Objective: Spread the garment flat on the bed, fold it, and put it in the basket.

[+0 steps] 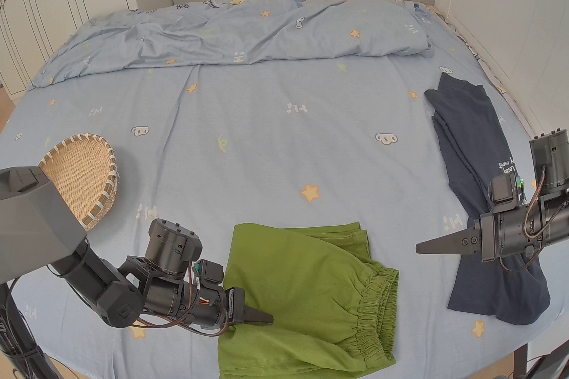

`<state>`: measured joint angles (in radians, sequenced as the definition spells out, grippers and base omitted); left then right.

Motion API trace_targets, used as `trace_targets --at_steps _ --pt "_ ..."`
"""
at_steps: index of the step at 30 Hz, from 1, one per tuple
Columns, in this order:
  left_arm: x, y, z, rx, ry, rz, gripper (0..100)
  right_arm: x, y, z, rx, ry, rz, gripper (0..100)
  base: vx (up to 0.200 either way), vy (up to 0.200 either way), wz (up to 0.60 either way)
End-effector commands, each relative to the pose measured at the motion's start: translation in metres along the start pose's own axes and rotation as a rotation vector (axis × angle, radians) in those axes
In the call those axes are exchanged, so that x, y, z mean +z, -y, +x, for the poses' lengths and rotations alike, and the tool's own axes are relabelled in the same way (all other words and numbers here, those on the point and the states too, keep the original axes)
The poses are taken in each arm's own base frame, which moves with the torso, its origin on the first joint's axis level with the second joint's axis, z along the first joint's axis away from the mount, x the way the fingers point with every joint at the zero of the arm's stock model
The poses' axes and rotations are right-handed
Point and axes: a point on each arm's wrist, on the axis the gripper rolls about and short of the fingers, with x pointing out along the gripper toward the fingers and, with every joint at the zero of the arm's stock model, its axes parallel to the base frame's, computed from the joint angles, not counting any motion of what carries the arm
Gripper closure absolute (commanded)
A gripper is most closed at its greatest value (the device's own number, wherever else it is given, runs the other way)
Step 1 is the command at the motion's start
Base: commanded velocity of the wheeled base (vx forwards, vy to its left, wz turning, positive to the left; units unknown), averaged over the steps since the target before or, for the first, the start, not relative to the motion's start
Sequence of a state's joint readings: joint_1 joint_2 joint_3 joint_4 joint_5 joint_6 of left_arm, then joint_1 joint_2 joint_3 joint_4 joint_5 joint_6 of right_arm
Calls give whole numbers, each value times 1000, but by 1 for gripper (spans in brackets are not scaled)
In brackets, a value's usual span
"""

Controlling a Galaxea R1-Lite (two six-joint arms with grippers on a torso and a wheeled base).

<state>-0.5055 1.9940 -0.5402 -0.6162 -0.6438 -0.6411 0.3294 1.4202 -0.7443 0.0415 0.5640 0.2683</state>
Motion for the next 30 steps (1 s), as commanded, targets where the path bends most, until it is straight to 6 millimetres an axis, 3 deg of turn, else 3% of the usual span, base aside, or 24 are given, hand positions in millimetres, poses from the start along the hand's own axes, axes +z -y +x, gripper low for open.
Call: trace_targets --at_steps 1,2,7,8,9,10,11,14,20,27,30 --pt "11 21 -28 -53 98 5 100 4 -3 -3 5 14 1 0 0 0 0" --pt "11 21 -28 -53 98 5 100 4 -3 -3 5 14 1 0 0 0 0" --pt "56 52 -86 -28 211 -45 100 32 -14 -18 9 118 42 0 0 0 0" --pt "58 53 -88 -26 214 -46 100 33 -14 -18 9 120 42 0 0 0 0" --pt "73 61 -106 7 219 -72 100 41 -14 -24 8 138 50 0 0 0 0" --pt "74 62 -107 8 217 -73 100 41 -14 -24 8 138 50 0 0 0 0" --pt "87 68 -122 43 215 -51 100 40 -15 -24 8 124 54 0 0 0 0" --pt "95 71 -142 90 202 -9 100 38 -11 -21 0 109 67 0 0 0 0" --pt "90 58 -145 143 109 95 100 38 -11 -21 2 108 72 0 0 0 0" --pt "94 67 -152 146 111 110 100 37 -11 -20 4 102 73 0 0 0 0" --pt "96 71 -155 146 113 114 100 37 -12 -19 5 101 74 0 0 200 0"
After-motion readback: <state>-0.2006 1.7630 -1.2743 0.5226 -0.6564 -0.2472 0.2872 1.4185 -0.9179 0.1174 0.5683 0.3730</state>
